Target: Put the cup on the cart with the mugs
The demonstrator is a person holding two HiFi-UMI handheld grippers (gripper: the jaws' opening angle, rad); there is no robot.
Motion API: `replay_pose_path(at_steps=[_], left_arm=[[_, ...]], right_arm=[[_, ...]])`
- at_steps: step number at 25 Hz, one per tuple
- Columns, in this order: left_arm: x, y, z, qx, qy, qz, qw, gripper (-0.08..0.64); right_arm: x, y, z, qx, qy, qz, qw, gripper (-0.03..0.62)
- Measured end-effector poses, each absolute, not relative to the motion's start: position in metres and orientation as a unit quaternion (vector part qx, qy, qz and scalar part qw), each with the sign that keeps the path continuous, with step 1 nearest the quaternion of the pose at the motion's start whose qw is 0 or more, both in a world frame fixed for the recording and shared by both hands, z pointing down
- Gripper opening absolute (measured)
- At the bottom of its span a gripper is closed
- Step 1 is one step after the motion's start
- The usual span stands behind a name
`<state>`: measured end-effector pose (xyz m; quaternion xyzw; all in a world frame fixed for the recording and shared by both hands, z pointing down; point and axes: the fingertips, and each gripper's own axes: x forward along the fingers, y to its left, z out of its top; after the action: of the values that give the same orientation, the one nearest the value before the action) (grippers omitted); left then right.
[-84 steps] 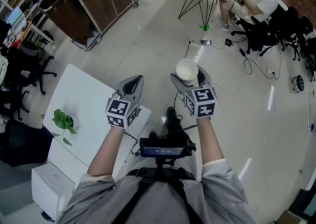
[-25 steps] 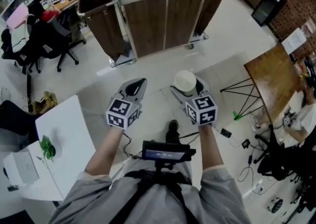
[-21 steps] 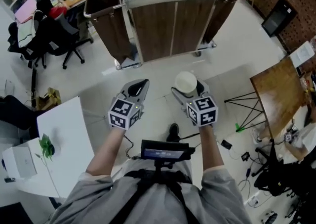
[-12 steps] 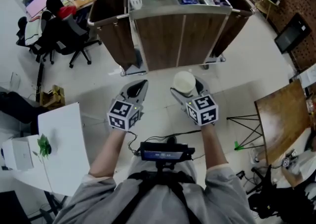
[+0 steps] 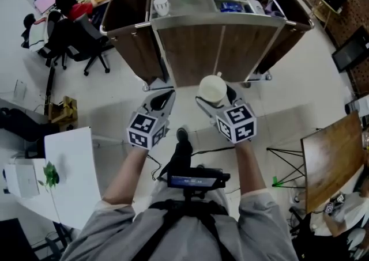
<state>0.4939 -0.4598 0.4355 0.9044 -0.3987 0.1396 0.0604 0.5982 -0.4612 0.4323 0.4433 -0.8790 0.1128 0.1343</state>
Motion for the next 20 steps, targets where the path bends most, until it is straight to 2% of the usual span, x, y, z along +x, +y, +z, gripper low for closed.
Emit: replay_pose_path(at_steps=[8,20], left_arm=[[0.489,-0.591,0.455,0.899,-0.415,0.122,0.072,0.0],[0.473,-0.759,0.409,0.904,-0.409,0.098,0.071,0.0]], right_arm=[[0.59,-0.58,0.449,0.422,-0.884,0.109,0.169,0.428],[0.554,-0.76,0.393,0.409,-0.895,0.078,0.157,0.428]])
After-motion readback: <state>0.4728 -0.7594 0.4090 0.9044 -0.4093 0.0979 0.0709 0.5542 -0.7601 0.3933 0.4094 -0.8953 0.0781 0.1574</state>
